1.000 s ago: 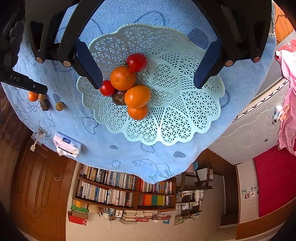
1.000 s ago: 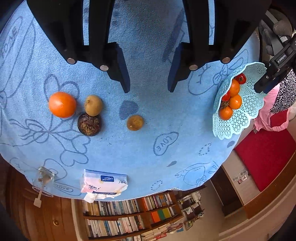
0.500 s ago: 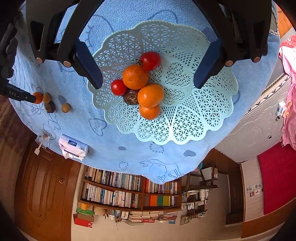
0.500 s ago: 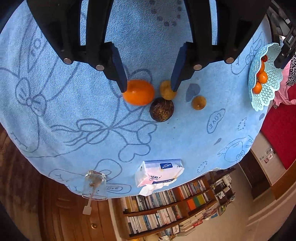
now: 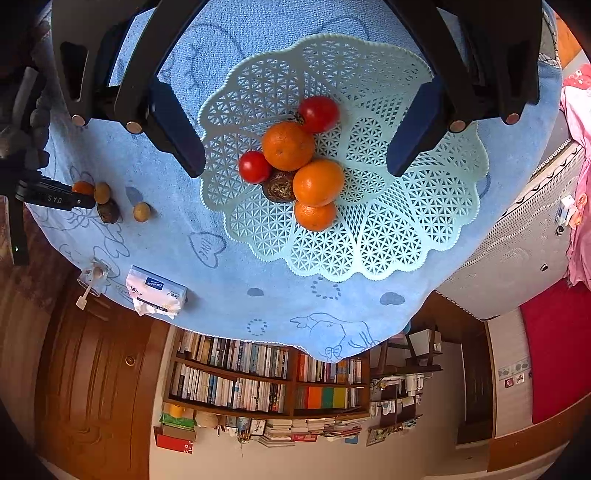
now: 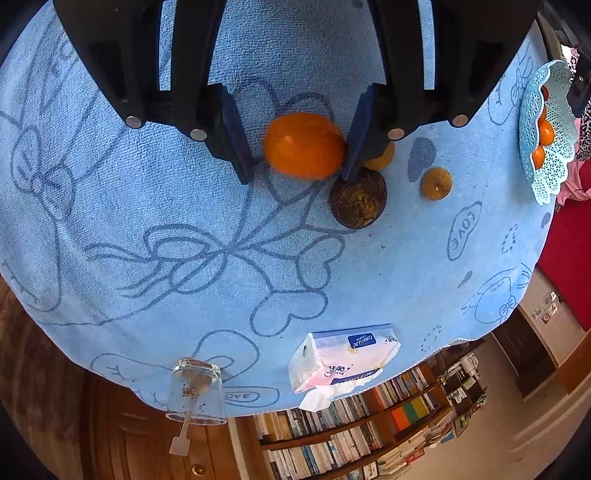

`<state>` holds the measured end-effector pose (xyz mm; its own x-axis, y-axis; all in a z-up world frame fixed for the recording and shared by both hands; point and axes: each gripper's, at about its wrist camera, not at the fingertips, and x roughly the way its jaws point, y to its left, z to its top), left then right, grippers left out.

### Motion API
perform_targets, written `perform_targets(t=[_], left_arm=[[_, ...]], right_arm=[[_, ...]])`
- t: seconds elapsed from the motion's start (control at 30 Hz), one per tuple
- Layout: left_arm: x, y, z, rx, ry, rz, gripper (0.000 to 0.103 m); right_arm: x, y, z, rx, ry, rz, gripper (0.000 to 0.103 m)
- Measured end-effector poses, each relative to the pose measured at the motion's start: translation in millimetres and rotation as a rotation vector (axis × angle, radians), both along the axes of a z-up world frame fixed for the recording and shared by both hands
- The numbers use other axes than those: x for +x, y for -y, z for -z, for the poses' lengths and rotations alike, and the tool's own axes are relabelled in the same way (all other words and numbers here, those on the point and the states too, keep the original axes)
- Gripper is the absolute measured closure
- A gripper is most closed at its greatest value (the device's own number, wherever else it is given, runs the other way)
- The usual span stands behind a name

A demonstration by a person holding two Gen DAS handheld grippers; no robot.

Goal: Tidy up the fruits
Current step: 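Move the right tool to the table and grasp an orange, then grasp a small tan round fruit with the left tool while the right tool holds its orange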

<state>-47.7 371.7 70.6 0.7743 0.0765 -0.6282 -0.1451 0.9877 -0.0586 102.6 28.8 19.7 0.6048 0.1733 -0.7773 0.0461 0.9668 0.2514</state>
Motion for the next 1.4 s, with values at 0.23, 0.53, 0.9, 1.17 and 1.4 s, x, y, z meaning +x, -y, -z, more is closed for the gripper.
perform_targets(t=[0.23,0.53,0.9,1.17,1.4], left_arm=[[7,15,-4,0.007,0.004,0.034,0.003],[15,39,-9,0.021,0.008,0.088,0.003],[34,94,-4,0.052,-0.018,0.203,0.003],[55,150,6,0.094,-0.047,0.318,0.003],[80,187,25,0.052,-0.092,0.419,0.003]], right_arm=[[0,-5,1,-0.035,0.012,-0.031,0.052],[-17,-6,-3,-0.063,0.025,-0.087,0.060],[-40,17,-14,-0.122,0.109,-0.035,0.060],[-39,32,-5,-0.078,0.106,0.004,0.060],[-40,38,-3,-0.040,0.109,0.020,0.060]])
